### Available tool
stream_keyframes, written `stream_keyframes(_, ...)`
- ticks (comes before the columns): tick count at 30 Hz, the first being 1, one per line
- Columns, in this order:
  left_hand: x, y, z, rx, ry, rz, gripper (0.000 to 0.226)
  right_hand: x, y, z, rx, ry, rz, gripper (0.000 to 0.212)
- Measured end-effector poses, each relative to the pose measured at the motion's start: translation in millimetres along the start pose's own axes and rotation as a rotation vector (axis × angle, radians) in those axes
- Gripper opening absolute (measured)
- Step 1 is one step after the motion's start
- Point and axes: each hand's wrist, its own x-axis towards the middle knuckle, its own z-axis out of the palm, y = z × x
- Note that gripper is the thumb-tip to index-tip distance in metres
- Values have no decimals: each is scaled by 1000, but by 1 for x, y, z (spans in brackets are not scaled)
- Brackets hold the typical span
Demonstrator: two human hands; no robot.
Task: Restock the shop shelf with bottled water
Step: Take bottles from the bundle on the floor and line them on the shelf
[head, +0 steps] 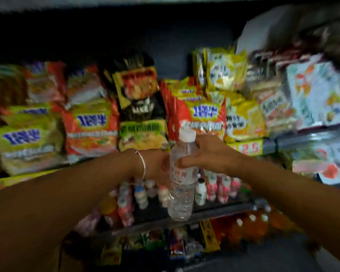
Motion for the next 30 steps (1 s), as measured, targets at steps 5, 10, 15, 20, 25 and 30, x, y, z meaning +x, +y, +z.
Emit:
stream_keyframes(5, -64, 55, -113, -124, 145, 19, 45, 21, -117, -70, 44, 130, -147, 10)
stream_keyframes(10, -122, 92, -200, -114, 344, 39, 30, 38, -213, -112, 165, 193, -268, 9)
stream_keyframes(15, -160, 110, -261, 0, 517, 3, 33, 67, -280, -137, 221, 229, -326, 13)
stream_keyframes(20, -180, 106, -307, -95, 691, 18, 23, 101, -333, -158, 227, 285, -381, 23)
stream_keyframes(25, -189, 85, -340, -153, 731, 16, 38, 138, -367, -177, 246, 308, -427, 13)
stream_keyframes(30, -180, 64, -357, -175, 697, -4, 33, 175, -383, -184, 197, 331, -439, 13)
